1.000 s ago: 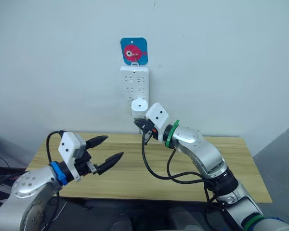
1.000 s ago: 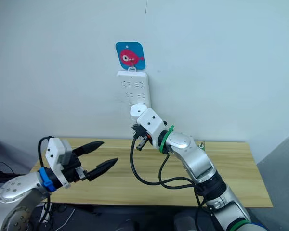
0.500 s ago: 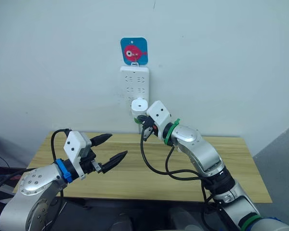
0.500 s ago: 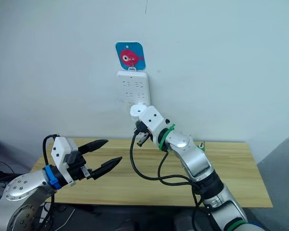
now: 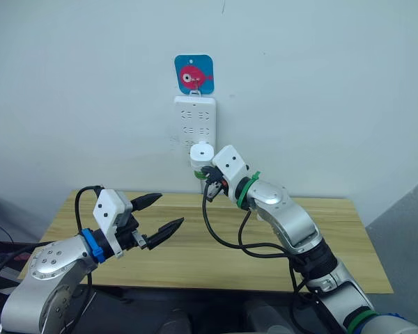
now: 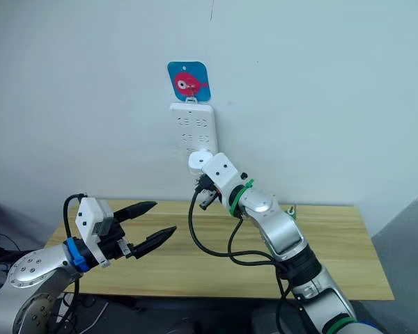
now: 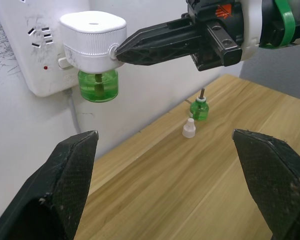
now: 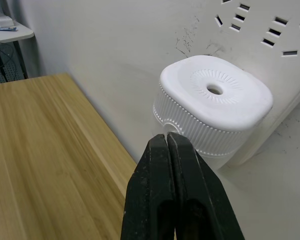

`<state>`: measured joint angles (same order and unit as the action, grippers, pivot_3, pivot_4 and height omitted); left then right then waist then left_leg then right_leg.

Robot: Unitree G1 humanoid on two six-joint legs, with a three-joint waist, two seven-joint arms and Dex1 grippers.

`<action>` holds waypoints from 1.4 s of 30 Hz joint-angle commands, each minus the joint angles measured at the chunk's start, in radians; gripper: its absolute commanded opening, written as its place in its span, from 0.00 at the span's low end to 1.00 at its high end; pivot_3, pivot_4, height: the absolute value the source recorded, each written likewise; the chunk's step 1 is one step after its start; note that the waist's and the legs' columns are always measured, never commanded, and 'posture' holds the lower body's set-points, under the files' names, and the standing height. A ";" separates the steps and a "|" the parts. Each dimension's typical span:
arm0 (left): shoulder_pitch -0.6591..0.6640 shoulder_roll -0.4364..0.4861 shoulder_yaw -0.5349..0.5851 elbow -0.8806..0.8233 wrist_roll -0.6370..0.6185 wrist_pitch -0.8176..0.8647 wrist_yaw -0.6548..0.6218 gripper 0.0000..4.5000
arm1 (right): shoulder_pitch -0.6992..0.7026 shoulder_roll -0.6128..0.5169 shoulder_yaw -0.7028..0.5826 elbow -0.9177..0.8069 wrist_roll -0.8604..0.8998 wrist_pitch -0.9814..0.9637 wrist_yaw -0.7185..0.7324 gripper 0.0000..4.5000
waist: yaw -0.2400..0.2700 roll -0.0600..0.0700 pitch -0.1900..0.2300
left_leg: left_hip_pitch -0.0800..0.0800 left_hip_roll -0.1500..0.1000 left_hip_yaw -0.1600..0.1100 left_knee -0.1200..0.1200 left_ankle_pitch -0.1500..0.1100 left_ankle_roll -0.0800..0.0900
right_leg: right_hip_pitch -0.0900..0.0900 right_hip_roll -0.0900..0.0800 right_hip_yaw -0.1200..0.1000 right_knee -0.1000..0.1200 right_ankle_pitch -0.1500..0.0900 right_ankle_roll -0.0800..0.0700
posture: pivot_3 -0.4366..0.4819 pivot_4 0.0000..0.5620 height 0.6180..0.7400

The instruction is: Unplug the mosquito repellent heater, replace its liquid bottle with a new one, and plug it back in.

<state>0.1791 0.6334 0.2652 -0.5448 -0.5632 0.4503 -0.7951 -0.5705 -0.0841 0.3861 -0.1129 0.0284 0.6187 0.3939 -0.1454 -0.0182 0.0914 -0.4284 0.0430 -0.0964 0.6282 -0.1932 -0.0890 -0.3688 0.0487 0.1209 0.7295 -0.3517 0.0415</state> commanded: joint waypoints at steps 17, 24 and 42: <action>-0.036 0.012 -0.019 -0.001 0.003 -0.010 0.005 1.00 | -0.044 0.057 -0.079 0.045 -0.044 -0.014 -0.132 0.01 | 0.000 0.000 -0.001 | 0.001 0.000 0.000 0.001 0.000 0.000 | 0.001 0.000 0.000 0.000 0.000 0.000 | 0.39 0.04 0.95; -0.053 0.013 -0.014 0.036 0.003 -0.016 -0.004 1.00 | 0.015 -0.047 -0.021 -0.131 0.073 0.053 0.088 0.01 | -0.001 -0.001 -0.002 | 0.001 0.000 0.000 0.000 0.000 0.000 | 0.001 0.000 0.000 0.000 0.000 0.000 | 0.38 0.03 0.95; -0.048 0.246 0.065 0.369 0.118 -0.314 -0.330 1.00 | 0.288 -0.663 -0.221 -0.492 0.270 0.010 0.522 0.36 | 0.000 -0.003 -0.006 | 0.001 0.001 0.001 -0.001 0.000 0.000 | 0.001 0.000 -0.001 -0.002 -0.003 -0.005 | 0.37 0.00 0.95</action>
<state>0.1500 0.8621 0.3059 -0.1831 -0.4513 0.1739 -1.1015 -0.2825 -0.7332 0.2076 -0.5678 0.2708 0.6581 0.8854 -0.1457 -0.0211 0.0857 -0.4269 0.0439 -0.0947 0.6272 -0.1932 -0.0893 -0.3682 0.0488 0.1202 0.7280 -0.3547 0.0366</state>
